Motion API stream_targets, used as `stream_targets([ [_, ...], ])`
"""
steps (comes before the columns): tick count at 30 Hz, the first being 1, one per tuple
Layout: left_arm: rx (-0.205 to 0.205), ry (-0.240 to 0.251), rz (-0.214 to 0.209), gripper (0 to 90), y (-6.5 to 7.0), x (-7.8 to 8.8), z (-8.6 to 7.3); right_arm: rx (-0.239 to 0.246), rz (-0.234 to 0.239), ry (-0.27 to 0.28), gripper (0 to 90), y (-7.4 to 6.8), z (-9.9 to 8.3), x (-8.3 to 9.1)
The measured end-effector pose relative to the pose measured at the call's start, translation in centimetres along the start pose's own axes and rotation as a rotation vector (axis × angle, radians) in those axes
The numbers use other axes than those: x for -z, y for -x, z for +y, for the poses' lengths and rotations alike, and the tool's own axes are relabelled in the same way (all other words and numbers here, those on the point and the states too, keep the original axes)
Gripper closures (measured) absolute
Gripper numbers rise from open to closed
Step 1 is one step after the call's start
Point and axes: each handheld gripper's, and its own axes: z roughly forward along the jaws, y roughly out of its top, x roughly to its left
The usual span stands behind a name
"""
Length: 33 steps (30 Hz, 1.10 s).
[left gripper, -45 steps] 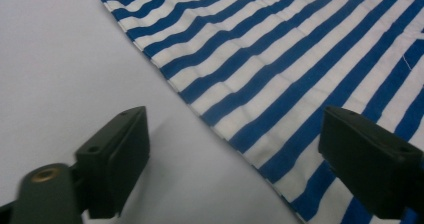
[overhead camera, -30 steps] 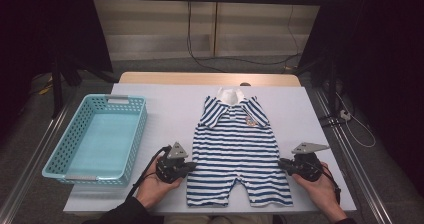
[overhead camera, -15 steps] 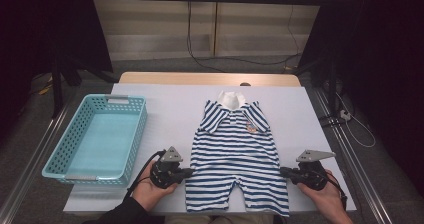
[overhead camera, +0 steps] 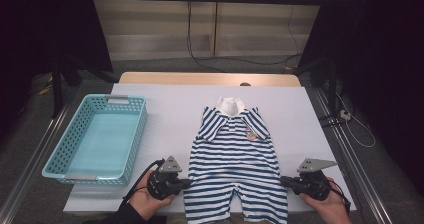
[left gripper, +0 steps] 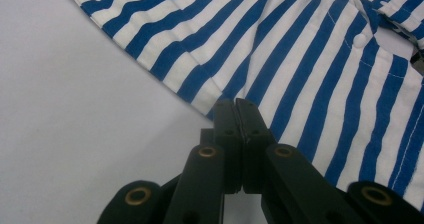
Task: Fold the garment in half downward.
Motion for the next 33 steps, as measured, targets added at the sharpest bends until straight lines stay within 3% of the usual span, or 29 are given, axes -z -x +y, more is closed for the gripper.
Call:
stream_targets([
  [8, 0.003, 0.002, -0.014, 89.2, 0.5, 0.5, -0.7, 0.015, -0.001, -0.013, 86.2, -1.0, -0.5, 0.5],
  [11, 0.014, 0.012, -0.001, 85.4, 0.4, 0.3, -0.7, 0.019, -0.008, -0.001, 75.6, -0.9, -0.6, 0.5],
  [13, 0.015, 0.028, 0.024, 72.2, 0.2, 0.3, -0.4, 0.014, -0.011, 0.026, 65.1, -0.6, -0.5, 0.5],
  [14, 0.002, 0.014, 0.084, 64.1, 0.2, 0.3, -0.2, 0.01, -0.008, 0.04, 62.1, -0.5, -0.5, 0.6],
  [18, 0.001, 0.061, 0.098, 48.5, -0.7, 0.0, 0.6, -0.004, -0.018, 0.109, 47.5, 0.2, 0.1, 0.7],
  [20, -0.026, 0.091, 0.113, 37.8, -1.1, -0.1, 1.2, -0.007, -0.021, 0.145, 42.1, 0.6, 0.6, 0.8],
  [23, -0.011, 0.165, 0.12, 23.3, -1.7, -0.4, 2.1, -0.028, -0.017, 0.181, 31.1, 1.5, 1.6, 0.4],
  [25, -0.025, 0.191, 0.135, 17.5, -2.1, -0.5, 2.6, -0.035, -0.016, 0.2, 29.2, 2.0, 2.2, 0.0],
  [27, -0.015, 0.209, 0.147, 11.8, -2.4, -0.7, 3.1, -0.043, -0.031, 0.21, 21.6, 2.6, 2.9, -0.5],
  [29, -0.005, 0.243, 0.151, 7.0, -3.0, -1.1, 3.7, -0.051, -0.04, 0.229, 23.0, 3.1, 3.7, -0.9],
  [33, 0.003, 0.262, 0.177, 3.4, -4.1, -1.6, 5.3, -0.053, -0.075, 0.251, 22.3, 4.2, 5.5, -1.5],
])
